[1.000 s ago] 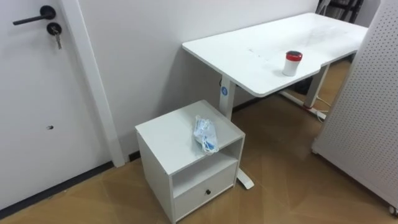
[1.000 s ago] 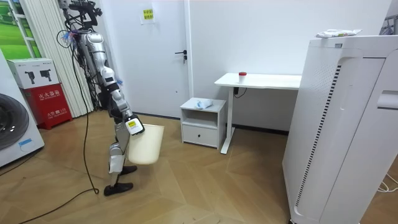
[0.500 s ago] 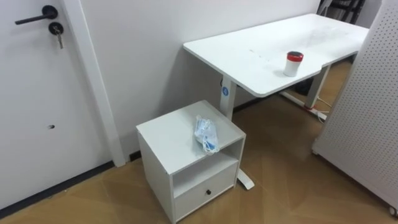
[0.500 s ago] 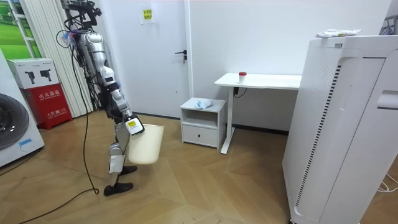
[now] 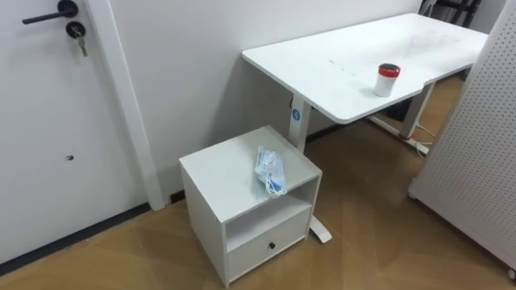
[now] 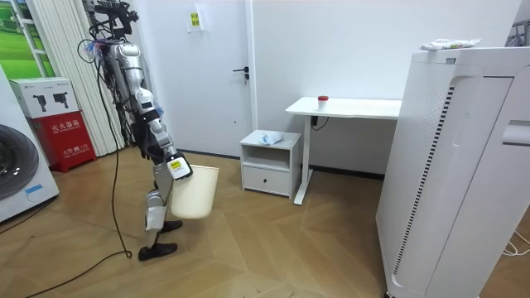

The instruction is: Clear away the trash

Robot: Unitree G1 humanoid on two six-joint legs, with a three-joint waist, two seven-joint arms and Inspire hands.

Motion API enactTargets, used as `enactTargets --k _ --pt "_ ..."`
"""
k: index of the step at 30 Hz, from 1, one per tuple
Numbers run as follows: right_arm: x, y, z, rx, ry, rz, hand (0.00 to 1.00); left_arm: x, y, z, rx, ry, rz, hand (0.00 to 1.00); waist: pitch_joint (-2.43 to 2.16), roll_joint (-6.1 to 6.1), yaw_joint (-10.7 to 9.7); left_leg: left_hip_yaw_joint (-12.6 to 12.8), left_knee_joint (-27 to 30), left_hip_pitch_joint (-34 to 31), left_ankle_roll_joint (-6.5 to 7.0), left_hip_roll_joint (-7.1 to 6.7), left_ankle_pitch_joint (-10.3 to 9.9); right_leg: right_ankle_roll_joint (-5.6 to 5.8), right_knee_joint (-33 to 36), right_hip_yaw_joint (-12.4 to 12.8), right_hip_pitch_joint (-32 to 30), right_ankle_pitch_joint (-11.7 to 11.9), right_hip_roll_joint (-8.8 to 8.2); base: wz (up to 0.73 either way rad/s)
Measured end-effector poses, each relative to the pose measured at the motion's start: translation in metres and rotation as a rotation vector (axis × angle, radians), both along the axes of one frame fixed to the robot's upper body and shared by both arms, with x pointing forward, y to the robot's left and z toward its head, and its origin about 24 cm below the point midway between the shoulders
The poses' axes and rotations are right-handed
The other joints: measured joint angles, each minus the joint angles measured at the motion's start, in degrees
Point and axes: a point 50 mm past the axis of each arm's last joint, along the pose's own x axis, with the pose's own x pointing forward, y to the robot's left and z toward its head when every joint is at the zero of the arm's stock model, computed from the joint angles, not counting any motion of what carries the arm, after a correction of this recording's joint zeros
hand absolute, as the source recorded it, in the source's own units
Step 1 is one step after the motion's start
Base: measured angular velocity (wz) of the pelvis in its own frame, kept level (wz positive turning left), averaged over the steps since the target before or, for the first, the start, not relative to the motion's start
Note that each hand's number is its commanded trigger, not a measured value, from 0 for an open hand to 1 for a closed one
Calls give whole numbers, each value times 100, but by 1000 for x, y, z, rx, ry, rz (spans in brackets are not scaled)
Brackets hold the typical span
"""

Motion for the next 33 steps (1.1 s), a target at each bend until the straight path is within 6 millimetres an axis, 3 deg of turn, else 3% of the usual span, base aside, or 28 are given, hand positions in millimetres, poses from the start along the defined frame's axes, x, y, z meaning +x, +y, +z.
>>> enactTargets --k 1,4,8,11,12,13,14,15,16,18,19,20,21,22,24,26,27,28,29,30,31,32,33 --pt "1 0 0 2 -3 0 100 1 0 0 2 -5 0 0 23 -13 1 -2 101 -47 -28 -8 -58 -3 62 -10 -7 -85 0 6" --pt "1 0 0 9 -7 -3 100 5 1 0 3 -14 -2 0 14 -12 2 34 475 -316 -91 27 -243 -31 362 -38 -170 -365 20 0" --pt "2 -4 1 -1 -13 -2 100 3 0 0 -3 -10 15 0 2 19 -7 106 660 -581 -178 103 -230 -150 776 -70 -483 -520 36 -2" --pt "6 -6 3 -8 -31 2 100 -5 2 0 5 16 18 0 -2 24 -168 661 901 -934 -335 318 -119 -299 915 52 -719 -676 77 31" --pt "9 -5 3 -8 -37 0 100 -9 4 0 9 31 21 0 17 -30 -260 900 1372 -1220 -629 340 72 -377 974 180 -737 -724 62 50" --pt "10 -6 3 -18 -38 -5 100 -14 4 0 7 44 27 0 0 -95 -261 1043 1346 -1469 -713 292 105 -409 988 439 -718 -770 57 44" --pt "7 -8 4 -25 -32 -7 100 -18 3 0 4 52 29 0 -12 -111 -250 1056 1058 -1538 -695 244 123 -412 978 561 -698 -791 59 21" --pt "2 -13 5 -43 -13 -12 100 -25 2 0 -1 70 31 0 -14 -87 -178 1080 443 -1646 -735 239 256 -364 969 786 -673 -860 73 -7" --pt "-2 -19 6 -61 5 -12 100 -30 2 1 -1 81 33 0 -34 -58 -4 1105 -71 -1705 -676 295 476 -369 976 1019 -620 -919 118 -21" --pt "-5 -21 6 -74 33 7 100 -36 4 2 4 91 53 0 -23 -29 168 1157 -366 -1719 -646 429 813 -340 980 1328 -483 -1043 76 -47" --pt "-5 -21 7 -79 41 19 100 -38 4 2 1 94 58 0 -54 -64 191 1238 -275 -1704 -656 420 1010 -349 978 1398 -409 -1128 -31 -50" --pt "-5 -21 7 -81 41 20 100 -37 4 2 -2 90 58 0 -65 -82 191 1302 -176 -1707 -603 415 1083 -330 967 1394 -372 -1168 -103 -52" --pt "-5 -23 7 -86 43 23 100 -35 3 1 -12 75 60 0 -72 -89 194 1436 156 -1752 -493 400 1087 -223 984 1372 -298 -1280 -249 -57" --pt "-5 -22 7 -87 44 31 100 -33 5 2 -15 55 64 0 -118 -147 204 1583 456 -1779 -150 293 831 -33 1183 1238 -264 -1426 -444 -58" --pt "-3 -21 7 -90 42 43 100 -23 9 2 -9 15 69 0 -74 -310 195 1661 794 -1674 -14 100 420 151 1972 1060 -355 -1512 -742 -29" --pt "-3 -22 8 -105 37 36 100 -4 11 3 -7 -47 57 0 -55 -322 193 1744 984 -1478 48 41 120 319 2967 1088 -580 -1252 -892 -11" --pt "-1 -23 9 -114 30 30 100 7 13 4 1 -91 59 0 -46 -340 175 1761 1075 -1336 98 42 -78 348 3588 1089 -774 -875 -938 -9" --pt "2 -23 9 -121 23 30 100 21 14 5 11 -138 57 0 -72 -291 162 1760 1106 -1176 123 43 -235 349 4071 1089 -932 -433 -987 -10" --pt "5 -23 9 -122 15 32 100 28 15 6 18 -161 56 0 -65 -287 157 1760 1109 -1095 131 42 -300 333 4282 1088 -1017 -184 -986 -14" --pt "10 -24 10 -125 -1 35 100 34 17 7 34 -185 45 0 -63 -263 146 1738 1106 -940 175 47 -400 278 4665 1062 -1203 339 -1006 -12" --pt "15 -23 11 -125 -31 38 100 48 19 9 53 -226 26 0 -62 -226 131 1682 1097 -838 210 60 -472 237 5006 968 -1404 554 -1030 -5" --pt "18 -22 11 -126 -47 39 100 51 19 10 64 -238 14 0 -53 -198 110 1637 1091 -804 219 76 -504 222 5154 916 -1520 512 -1026 9" --pt "22 -20 12 -125 -70 42 100 58 19 12 83 -271 6 0 -40 -152 92 1587 1012 -725 234 133 -527 201 5297 722 -1792 303 -1008 7"
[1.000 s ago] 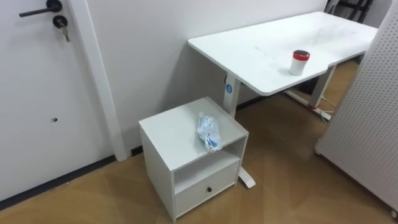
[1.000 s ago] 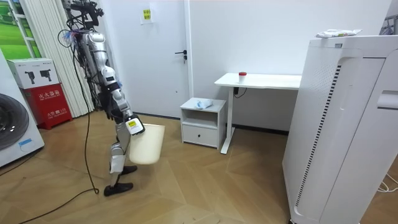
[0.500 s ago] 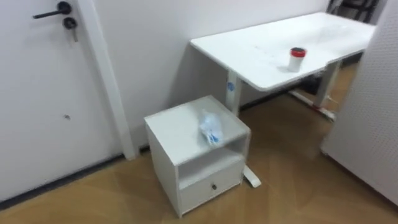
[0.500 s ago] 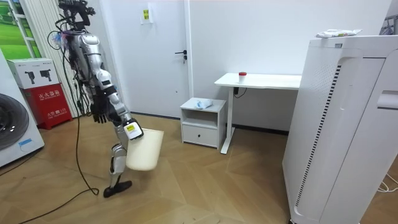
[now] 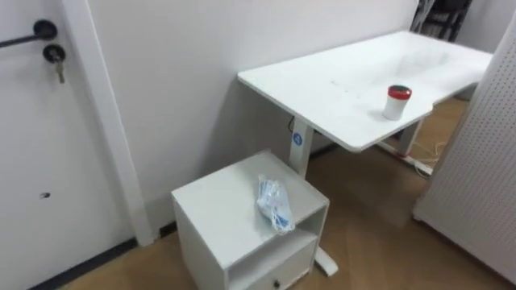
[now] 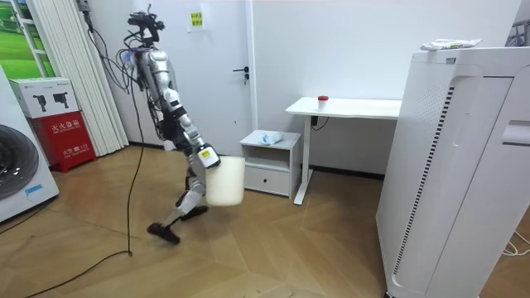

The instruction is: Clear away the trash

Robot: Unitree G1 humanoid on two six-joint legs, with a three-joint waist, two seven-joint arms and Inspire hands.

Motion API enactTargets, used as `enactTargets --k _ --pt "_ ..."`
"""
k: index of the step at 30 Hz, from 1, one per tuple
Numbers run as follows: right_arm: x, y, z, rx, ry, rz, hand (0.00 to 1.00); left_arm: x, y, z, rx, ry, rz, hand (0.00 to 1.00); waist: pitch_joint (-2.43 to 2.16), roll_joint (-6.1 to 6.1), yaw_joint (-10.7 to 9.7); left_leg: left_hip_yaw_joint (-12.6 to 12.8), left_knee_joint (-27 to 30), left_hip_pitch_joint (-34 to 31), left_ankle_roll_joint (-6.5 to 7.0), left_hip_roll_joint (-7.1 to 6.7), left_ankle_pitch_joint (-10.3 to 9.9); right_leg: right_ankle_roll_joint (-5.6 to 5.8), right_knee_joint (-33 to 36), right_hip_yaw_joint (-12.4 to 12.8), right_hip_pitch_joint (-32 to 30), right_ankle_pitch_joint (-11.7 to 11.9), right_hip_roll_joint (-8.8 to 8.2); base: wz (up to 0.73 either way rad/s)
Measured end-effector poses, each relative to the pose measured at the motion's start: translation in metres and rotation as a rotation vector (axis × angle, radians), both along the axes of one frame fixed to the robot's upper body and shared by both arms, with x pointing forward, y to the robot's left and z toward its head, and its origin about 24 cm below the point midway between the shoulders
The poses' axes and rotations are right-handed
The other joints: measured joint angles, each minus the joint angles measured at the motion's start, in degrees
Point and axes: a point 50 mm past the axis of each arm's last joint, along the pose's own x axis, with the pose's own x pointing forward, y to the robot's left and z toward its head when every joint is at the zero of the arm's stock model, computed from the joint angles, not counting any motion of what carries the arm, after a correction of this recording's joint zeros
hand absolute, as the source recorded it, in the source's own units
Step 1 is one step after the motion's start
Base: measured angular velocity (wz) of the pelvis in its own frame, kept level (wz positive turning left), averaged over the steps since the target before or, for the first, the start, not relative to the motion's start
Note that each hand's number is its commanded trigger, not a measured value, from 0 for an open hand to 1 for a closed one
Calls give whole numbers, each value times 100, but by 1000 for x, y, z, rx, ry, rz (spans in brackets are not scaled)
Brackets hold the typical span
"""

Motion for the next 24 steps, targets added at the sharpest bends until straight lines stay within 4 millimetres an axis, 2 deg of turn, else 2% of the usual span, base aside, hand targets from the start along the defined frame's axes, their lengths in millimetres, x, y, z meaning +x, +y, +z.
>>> enactTargets --k 1,2,3,4,5,6,7,8,9,10,11,12,13,14,15,16,17,18,19,20,21,22,24 --pt "4 1 1 2 -22 -8 100 8 -1 2 14 -38 -18 0 26 74 -3 -51 -126 92 -2 69 -3 -40 -168 -118 -261 -265 87 0" --pt "7 1 1 2 -37 -4 100 12 -2 3 15 -59 -19 0 29 113 3 -52 -203 130 -11 127 -7 -46 -353 -126 -403 -386 168 -10" --pt "12 2 3 -1 -62 6 100 14 -3 4 19 -84 -15 0 50 183 28 -76 -369 216 -31 211 5 -53 -912 -154 -609 -558 310 0" --pt "14 3 3 -2 -77 11 100 16 -4 4 18 -91 -19 0 82 231 -11 -137 -533 335 -62 275 24 -49 -1697 -185 -668 -641 442 6" --pt "15 3 3 0 -82 14 100 16 -5 4 18 -94 -19 0 81 241 -19 -161 -616 391 -78 300 33 -53 -2127 -179 -692 -642 511 17" --pt "17 6 3 7 -94 19 100 15 -6 4 13 -104 0 0 77 233 -40 -226 -772 485 -108 309 51 -67 -3003 -176 -681 -593 620 25" --pt "18 9 2 10 -105 26 100 16 -7 4 5 -113 13 0 73 220 -77 -304 -867 552 -122 305 54 -125 -3782 -166 -682 -416 723 32" --pt "18 10 2 9 -109 31 100 17 -8 4 -1 -119 17 0 75 236 -98 -366 -890 590 -136 315 54 -114 -3989 -122 -687 -150 796 51" --pt "17 12 1 12 -114 38 100 19 -11 4 -7 -129 13 0 25 241 -158 -485 -942 633 -182 336 71 -68 -4260 -34 -606 271 930 50" --pt "17 13 1 9 -115 45 100 21 -13 5 -15 -147 8 0 -3 303 -180 -484 -1032 663 -275 411 110 -127 -4438 -111 -450 346 1009 39" --pt "19 13 1 6 -118 58 100 22 -13 5 -15 -157 7 0 12 316 -171 -457 -1088 698 -343 431 149 -152 -4550 -142 -374 370 1020 21" --pt "21 15 1 1 -128 84 100 22 -12 6 -14 -169 14 0 32 321 -210 -355 -934 610 -474 458 219 -174 -4827 -88 -203 429 978 42" --pt "24 16 1 -2 -131 107 100 27 -12 7 -1 -187 12 0 117 206 -294 -230 -398 189 -715 477 243 -116 -5044 289 -65 472 891 67" --pt "27 17 1 -4 -135 113 100 30 -12 8 1 -198 8 0 96 206 -358 -258 -510 -5 -724 480 249 -107 -5080 449 -50 478 858 122" --pt "24 15 1 -10 -132 99 100 52 -17 13 0 -264 -30 0 94 212 -398 -428 -958 -489 -783 537 389 -63 -5066 681 -163 451 806 101" --pt "24 14 0 -10 -119 79 100 74 -22 22 4 -359 -61 0 101 202 -270 -293 -983 -795 -550 645 970 132 -4901 760 -400 282 771 59" --pt "30 15 0 -8 -124 83 100 79 -23 24 9 -386 -61 0 92 176 -155 -108 -996 -806 -537 667 974 137 -4860 726 -490 249 760 -35" --pt "45 17 3 -6 -149 116 100 86 -24 27 23 -418 -51 0 97 161 -53 60 -969 -828 -535 692 975 108 -4809 536 -607 265 778 -64" --pt "58 20 5 -5 -171 170 100 97 -26 31 33 -456 -40 0 125 212 -54 90 -949 -830 -537 702 972 50 -4824 354 -631 304 778 -55" --pt "62 21 6 -4 -181 191 100 104 -28 34 39 -479 -41 0 126 240 -57 110 -949 -838 -537 706 971 29 -4821 315 -653 321 770 -32" --pt "70 24 8 -8 -194 243 100 120 -31 42 47 -536 -45 0 132 302 -84 114 -948 -885 -540 702 965 30 -4789 230 -696 321 753 -21" --pt "76 26 10 -16 -204 280 100 137 -33 51 54 -601 -44 0 177 378 -135 111 -921 -945 -542 703 945 48 -4707 232 -792 291 754 -14" --pt "84 28 12 -21 -218 301 100 161 -35 67 78 -701 -42 0 213 480 -217 126 -838 -1124 -537 704 938 29 -4305 247 -1143 188 735 -16"
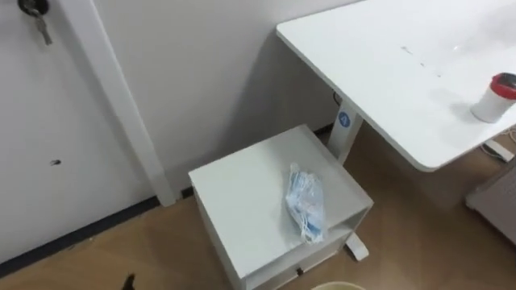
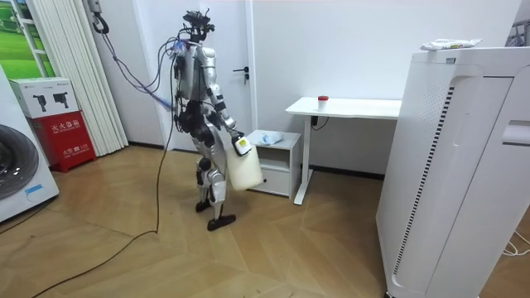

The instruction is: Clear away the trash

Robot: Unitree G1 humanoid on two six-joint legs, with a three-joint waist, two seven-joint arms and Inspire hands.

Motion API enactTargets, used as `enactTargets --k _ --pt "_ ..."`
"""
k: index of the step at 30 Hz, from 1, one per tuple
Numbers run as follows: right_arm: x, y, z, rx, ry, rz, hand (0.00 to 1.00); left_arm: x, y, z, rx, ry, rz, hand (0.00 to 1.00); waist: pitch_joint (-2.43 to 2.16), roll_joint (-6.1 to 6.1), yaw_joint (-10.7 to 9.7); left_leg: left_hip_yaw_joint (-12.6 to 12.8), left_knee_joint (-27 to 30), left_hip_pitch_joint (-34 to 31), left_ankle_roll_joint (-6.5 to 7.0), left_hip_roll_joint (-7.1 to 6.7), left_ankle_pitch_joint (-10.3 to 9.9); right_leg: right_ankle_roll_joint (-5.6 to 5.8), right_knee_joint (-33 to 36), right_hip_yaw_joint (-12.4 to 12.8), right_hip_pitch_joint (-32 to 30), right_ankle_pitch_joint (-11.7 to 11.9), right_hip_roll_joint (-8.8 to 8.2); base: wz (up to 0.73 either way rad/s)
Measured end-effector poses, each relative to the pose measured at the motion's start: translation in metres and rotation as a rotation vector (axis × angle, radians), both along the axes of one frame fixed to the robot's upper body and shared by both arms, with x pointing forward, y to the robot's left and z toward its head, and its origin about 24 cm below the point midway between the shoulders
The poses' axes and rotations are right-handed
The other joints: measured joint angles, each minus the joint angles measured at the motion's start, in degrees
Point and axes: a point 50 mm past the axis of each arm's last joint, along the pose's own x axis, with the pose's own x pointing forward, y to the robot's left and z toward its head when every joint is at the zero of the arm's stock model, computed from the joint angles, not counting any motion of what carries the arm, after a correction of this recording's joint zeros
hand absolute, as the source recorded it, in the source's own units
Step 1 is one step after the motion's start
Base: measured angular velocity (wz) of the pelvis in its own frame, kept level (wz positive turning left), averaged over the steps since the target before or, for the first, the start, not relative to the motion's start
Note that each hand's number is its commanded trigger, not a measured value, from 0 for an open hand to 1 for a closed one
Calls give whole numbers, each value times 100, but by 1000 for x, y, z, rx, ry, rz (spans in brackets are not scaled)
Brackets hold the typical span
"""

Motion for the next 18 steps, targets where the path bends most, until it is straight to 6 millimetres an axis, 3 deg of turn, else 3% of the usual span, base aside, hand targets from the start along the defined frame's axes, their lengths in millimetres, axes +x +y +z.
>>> enactTargets --k 2,4,5,7,11,13,18 --pt "10 1 3 -8 -22 7 100 17 0 13 7 -84 19 0 14 48 -10 52 109 -207 -2 -1 -24 -45 394 2 -393 -73 -23 -41" --pt "26 2 10 -16 -63 20 100 33 -1 24 -7 -139 66 0 69 126 -74 45 389 -502 -29 16 -109 -112 822 0 -843 -114 -30 -48" --pt "30 3 11 -15 -73 22 100 35 -1 26 -11 -149 74 0 75 133 -102 47 455 -574 -37 26 -134 -127 911 3 -937 -129 -30 -29" --pt "39 6 15 -12 -113 39 100 46 -1 34 -3 -189 90 0 91 151 -290 48 796 -909 -81 111 -228 -169 1159 -43 -1273 -222 -16 -11" --pt "47 7 20 8 -168 9 100 59 -6 47 31 -250 85 0 160 149 -449 40 1159 -1386 -103 222 -255 -198 1399 -32 -1718 -244 84 -9" --pt "48 7 21 29 -185 -24 100 64 -11 51 55 -269 60 0 167 152 -530 42 1250 -1592 -118 317 -245 -227 1397 2 -1923 -163 158 -17" --pt "52 9 23 28 -202 -39 100 79 -17 67 77 -335 31 0 205 125 -729 119 1419 -1897 -130 404 -286 -257 1531 15 -2254 -96 200 -12"
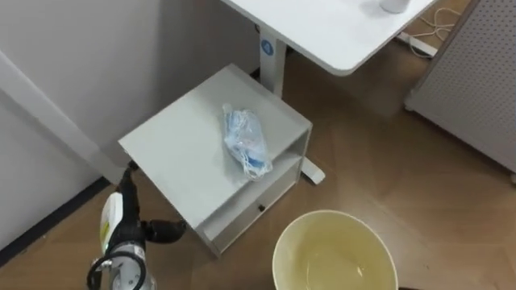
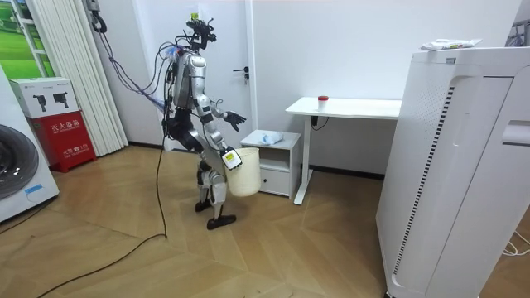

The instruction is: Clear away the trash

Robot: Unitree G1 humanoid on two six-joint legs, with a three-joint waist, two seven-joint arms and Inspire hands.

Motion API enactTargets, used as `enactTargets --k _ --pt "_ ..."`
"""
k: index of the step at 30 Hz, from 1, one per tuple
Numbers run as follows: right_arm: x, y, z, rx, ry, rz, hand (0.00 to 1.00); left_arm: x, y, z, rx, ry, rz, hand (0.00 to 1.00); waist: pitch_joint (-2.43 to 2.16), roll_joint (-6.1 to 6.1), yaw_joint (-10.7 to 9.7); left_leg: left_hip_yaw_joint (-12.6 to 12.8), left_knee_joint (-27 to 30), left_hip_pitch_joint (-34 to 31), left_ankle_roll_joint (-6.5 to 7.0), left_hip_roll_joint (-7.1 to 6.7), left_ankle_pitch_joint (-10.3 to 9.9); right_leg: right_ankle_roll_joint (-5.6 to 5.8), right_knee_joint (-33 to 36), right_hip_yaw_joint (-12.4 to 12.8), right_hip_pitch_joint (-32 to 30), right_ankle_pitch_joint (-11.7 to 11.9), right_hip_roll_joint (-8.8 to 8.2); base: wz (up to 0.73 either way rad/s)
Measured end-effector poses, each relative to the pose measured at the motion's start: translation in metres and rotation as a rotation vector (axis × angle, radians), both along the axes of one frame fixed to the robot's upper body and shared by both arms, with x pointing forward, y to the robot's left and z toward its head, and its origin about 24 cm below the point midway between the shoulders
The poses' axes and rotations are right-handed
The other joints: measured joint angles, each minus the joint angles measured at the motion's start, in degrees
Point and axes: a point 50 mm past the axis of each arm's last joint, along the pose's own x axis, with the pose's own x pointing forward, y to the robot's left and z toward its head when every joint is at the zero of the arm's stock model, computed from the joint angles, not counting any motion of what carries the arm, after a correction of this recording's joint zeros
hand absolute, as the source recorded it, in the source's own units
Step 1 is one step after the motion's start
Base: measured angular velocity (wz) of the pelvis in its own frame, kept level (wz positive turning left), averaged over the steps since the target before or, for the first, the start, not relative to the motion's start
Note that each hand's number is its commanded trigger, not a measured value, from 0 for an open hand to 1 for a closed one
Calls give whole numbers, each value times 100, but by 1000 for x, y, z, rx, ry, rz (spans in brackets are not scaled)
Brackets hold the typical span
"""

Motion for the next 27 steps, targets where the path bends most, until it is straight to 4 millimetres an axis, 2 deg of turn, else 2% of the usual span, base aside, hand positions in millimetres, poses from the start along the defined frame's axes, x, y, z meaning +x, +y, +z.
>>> enactTargets --k 2,7,12,18,21,27 --pt "3 1 2 4 -13 5 100 8 -2 10 5 -36 -1 0 6 4 -98 6 75 -150 6 2 -4 -23 66 5 -151 -4 16 -7" --pt "6 6 3 12 -25 31 100 23 3 32 33 -122 11 0 25 26 -232 66 253 -371 -27 191 -116 -90 53 51 -338 30 180 -16" --pt "7 7 3 25 -33 8 100 34 3 50 80 -193 12 0 50 44 -289 108 266 -380 -54 193 -190 -133 159 43 -415 -58 159 -4" --pt "14 9 8 29 -62 20 100 43 5 67 142 -256 14 0 115 73 -407 91 543 -555 -95 237 -336 -179 442 -11 -623 -218 149 -1" --pt "14 8 8 30 -61 22 100 44 4 70 152 -273 22 0 129 73 -457 90 708 -669 -102 291 -437 -191 575 -21 -732 -309 166 -4" --pt "14 5 9 53 -70 -21 100 44 -1 72 279 -299 -25 0 141 54 -553 102 894 -781 -105 287 -578 -180 877 32 -903 -475 149 -1"
